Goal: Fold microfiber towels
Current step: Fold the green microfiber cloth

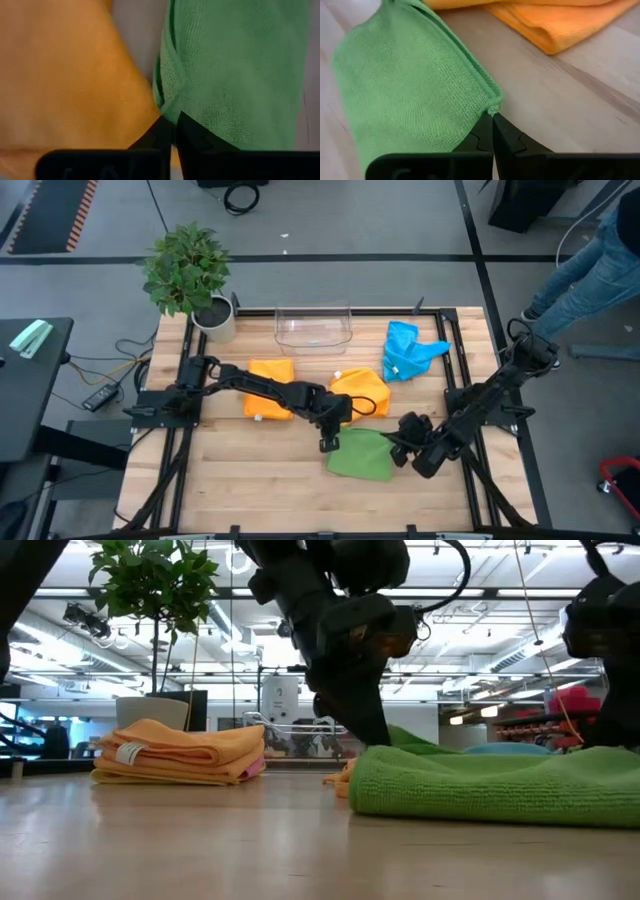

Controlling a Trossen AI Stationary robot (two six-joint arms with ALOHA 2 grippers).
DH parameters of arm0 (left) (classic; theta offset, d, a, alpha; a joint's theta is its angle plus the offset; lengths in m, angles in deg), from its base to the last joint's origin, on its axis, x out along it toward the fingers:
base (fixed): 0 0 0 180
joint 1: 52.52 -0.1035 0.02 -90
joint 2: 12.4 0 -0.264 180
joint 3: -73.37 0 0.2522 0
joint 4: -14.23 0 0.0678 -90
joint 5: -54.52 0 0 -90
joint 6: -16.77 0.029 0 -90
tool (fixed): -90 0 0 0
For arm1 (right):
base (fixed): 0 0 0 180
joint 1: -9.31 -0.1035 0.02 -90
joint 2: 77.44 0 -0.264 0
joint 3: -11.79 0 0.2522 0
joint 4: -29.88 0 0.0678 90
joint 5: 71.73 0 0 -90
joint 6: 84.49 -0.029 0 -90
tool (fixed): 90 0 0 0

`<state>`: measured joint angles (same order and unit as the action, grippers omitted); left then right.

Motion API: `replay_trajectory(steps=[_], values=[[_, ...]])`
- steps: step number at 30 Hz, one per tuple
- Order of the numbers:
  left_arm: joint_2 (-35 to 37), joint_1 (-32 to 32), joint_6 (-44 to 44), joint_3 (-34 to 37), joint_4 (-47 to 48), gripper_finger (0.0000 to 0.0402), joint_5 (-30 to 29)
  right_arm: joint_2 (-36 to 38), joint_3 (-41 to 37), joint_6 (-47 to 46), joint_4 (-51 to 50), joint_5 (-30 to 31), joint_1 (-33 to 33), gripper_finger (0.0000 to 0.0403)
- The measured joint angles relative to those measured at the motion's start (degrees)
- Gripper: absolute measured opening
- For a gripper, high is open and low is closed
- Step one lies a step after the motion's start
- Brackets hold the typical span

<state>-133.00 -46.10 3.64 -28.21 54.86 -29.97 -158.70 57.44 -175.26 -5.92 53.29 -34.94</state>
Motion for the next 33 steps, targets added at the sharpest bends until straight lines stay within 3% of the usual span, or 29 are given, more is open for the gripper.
replay_trajectory(steps=[10, 15, 21, 29, 33], values=[[1.9, -0.7, -1.9, -0.1, 1.2, 0.0169, -3.4, -0.1, 0.0, 3.0, 0.9, -1.3, 1.1, 0.0003], [7.1, -0.4, -4.5, -2.5, 0.1, 0.0196, -8.8, -0.1, 0.0, 3.3, 1.0, -1.3, 1.1, 0.0003], [3.6, 5.1, -2.2, -2.8, -11.9, 0.0163, -8.6, -0.1, 0.0, 3.3, 1.0, -1.3, 1.1, 0.0003], [-4.1, 7.9, -1.0, -2.8, -13.4, 0.0014, -9.0, -0.1, 0.1, 3.2, 1.3, -1.1, 1.1, 0.0003], [-6.8, 8.2, -2.7, -2.4, -10.1, 0.0015, -8.7, 0.0, 0.1, 2.7, 1.2, -1.1, 1.1, 0.0015]])
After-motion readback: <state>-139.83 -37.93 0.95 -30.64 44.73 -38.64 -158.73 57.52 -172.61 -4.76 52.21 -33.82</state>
